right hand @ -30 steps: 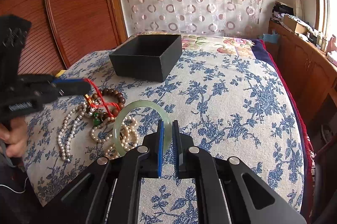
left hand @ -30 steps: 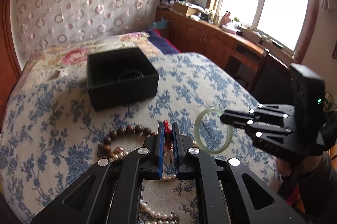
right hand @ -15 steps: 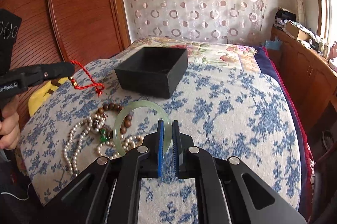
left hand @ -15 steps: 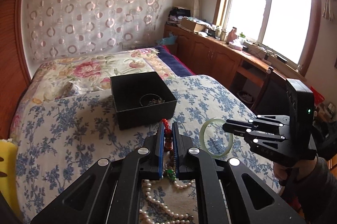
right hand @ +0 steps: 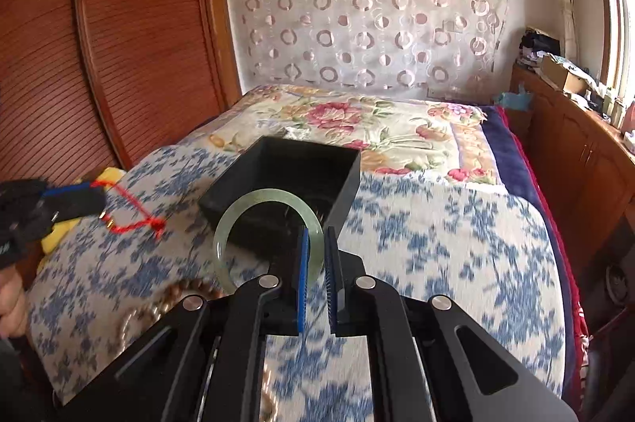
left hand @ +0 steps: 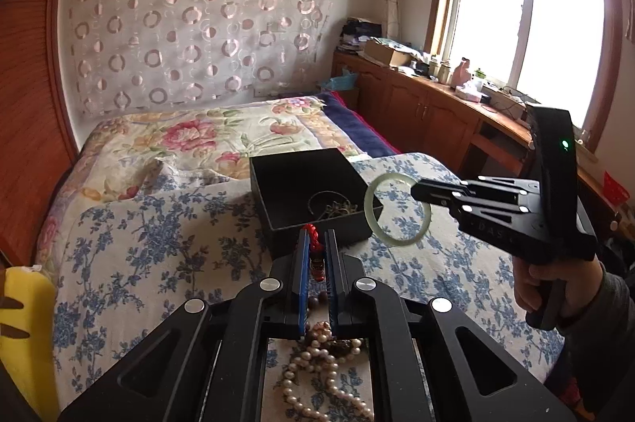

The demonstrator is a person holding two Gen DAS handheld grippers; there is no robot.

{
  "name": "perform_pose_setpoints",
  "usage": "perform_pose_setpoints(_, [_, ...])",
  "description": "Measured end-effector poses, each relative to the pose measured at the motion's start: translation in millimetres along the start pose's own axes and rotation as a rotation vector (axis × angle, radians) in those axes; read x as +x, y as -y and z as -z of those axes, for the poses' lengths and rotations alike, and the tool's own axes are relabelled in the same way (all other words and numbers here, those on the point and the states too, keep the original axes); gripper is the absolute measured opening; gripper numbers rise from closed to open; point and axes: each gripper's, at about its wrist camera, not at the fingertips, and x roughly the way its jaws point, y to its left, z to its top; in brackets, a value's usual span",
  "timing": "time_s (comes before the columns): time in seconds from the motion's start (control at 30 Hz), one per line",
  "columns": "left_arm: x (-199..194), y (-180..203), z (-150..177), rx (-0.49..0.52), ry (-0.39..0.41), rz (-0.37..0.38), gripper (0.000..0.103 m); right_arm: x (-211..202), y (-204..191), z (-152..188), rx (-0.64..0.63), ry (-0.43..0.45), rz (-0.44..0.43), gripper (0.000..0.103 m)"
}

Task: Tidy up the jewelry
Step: 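Lower the jade bangle into the black box and open the right tool while the left tool carries the pendant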

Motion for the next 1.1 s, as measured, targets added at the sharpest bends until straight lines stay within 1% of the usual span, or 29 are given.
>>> perform_pose_setpoints(0.13, [4.7,-6.7,-4.0,-0.002,-0.007,-0.014,0.006,19.3,3.4,-15.2,0.026,-0.007,0.002,0.009])
perform_pose_setpoints(0.23, [5.4,-10.3,-7.0,-0.005,-0.009,-0.019,0.006,34.4,-2.7,-22.7,-0.005,-0.017,0.042,0.009])
perform_pose_setpoints(0.4, [9.4,-13.0,-14.0,0.001,-0.009,-0.025,0.006,57.2,-14.8,-31.6,-0.052,-0.035,0.068,0.009])
perform_pose_setpoints(0.53, [14.4,-11.9,-17.2,0.004,-0.012,-0.030,0.006,66.6,-19.7,-31.6,-0.089,-0.047,0.092,0.009])
perform_pose_setpoints(0.8, [22.9,-12.7,-22.8,0.006,-0.012,-0.036,0.006,75.4,-18.5,-27.5,-0.085,-0.071,0.052,0.010])
perform_pose_setpoints(0.97, [39.0,-15.8,-28.7,-0.001,-0.015,-0.039,0.006,71.3,-11.8,-23.9,-0.050,-0.073,0.020,0.010])
perform_pose_setpoints(1.1, [48.7,-14.0,-32.8,-0.002,-0.012,-0.037,0.006,63.6,-9.0,-20.6,-0.056,-0.064,0.015,0.010])
